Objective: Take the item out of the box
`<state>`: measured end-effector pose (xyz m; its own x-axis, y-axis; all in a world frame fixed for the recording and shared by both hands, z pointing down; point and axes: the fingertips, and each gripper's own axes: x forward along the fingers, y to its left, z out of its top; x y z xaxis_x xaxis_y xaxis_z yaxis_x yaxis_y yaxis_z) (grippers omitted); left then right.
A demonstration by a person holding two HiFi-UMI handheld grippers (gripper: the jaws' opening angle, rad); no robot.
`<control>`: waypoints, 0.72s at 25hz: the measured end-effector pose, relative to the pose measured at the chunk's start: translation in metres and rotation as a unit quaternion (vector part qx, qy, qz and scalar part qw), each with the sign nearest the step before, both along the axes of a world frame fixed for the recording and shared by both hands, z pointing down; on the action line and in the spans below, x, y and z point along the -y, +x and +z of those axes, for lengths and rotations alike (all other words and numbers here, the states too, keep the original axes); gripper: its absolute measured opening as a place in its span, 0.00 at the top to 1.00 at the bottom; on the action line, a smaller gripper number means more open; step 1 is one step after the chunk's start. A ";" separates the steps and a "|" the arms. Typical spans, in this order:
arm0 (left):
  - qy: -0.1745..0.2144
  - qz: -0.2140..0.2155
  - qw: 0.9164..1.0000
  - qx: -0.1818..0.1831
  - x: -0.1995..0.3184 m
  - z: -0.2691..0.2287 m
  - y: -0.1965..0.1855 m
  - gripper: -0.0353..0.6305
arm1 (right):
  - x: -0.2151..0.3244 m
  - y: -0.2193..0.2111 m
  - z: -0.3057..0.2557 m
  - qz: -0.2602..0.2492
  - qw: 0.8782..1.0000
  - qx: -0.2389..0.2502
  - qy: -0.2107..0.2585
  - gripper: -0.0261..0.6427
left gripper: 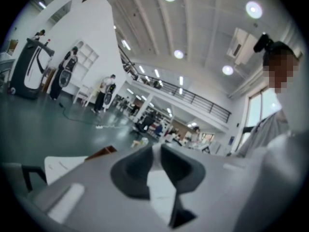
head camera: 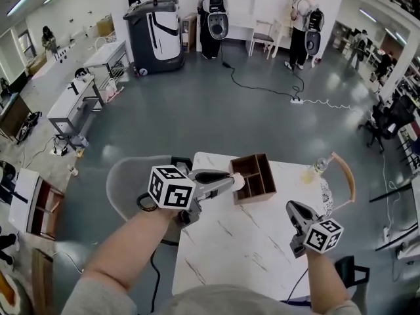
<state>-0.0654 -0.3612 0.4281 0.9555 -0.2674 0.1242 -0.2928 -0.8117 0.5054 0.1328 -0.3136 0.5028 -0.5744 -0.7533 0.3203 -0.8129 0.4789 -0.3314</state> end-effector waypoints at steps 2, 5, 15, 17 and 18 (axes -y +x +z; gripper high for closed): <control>0.007 -0.001 1.000 -0.019 -0.009 -0.014 -0.010 0.86 | -0.004 -0.006 -0.009 0.005 1.000 -0.003 0.007 0.95; 0.017 -0.005 0.999 -0.048 -0.023 -0.033 -0.027 0.86 | -0.011 -0.016 -0.024 0.012 1.000 -0.011 0.018 0.95; 0.047 -0.014 0.991 -0.124 -0.073 -0.082 -0.071 0.86 | -0.042 -0.038 -0.080 0.019 0.997 -0.031 0.064 0.95; 0.047 -0.017 0.990 -0.133 -0.082 -0.087 -0.073 0.86 | -0.048 -0.037 -0.087 0.017 0.997 -0.032 0.071 0.95; 0.046 -0.020 0.989 -0.138 -0.086 -0.089 -0.073 0.86 | -0.050 -0.035 -0.091 0.016 0.997 -0.032 0.075 0.95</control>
